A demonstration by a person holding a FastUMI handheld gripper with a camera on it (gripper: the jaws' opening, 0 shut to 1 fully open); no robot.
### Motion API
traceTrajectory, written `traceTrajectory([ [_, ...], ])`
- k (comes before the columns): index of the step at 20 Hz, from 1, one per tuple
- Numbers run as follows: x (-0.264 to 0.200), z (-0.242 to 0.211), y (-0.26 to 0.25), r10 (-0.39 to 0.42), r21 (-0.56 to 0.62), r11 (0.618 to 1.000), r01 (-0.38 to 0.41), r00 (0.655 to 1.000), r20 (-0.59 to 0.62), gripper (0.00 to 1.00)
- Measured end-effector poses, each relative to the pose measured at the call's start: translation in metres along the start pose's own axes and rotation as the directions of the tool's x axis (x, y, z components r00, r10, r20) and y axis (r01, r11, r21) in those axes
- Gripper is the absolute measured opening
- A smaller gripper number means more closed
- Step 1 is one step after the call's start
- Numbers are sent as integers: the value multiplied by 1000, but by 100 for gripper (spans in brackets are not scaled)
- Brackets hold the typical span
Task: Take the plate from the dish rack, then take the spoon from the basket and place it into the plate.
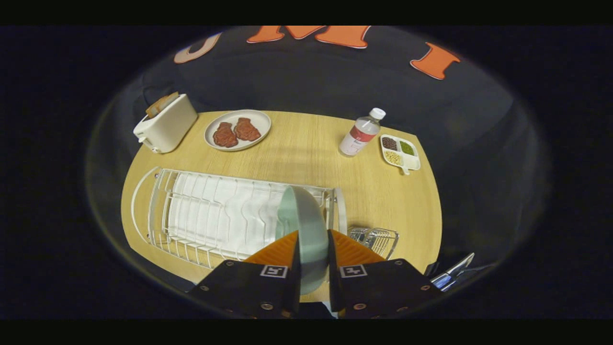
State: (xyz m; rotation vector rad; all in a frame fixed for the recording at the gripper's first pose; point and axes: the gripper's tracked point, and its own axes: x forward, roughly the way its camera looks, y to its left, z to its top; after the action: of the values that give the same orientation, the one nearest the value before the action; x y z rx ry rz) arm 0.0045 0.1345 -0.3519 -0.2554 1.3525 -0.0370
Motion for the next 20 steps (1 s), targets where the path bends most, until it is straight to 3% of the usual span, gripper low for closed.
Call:
traceTrajectory([
  [3, -11, 1, -15, -57, 24, 998, 56, 998, 25, 24],
  [6, -31, 0, -21, -54, 85, 995, 50, 998, 42, 24],
  [9, -51, -14, -17, 22, 172, 985, -31, 999, 50, 17],
  [13, -75, -40, -32, 44, 213, 975, -60, 996, 80, 17],
  [20, -83, -103, -49, 164, 246, 953, -176, 984, 69, 17],
])
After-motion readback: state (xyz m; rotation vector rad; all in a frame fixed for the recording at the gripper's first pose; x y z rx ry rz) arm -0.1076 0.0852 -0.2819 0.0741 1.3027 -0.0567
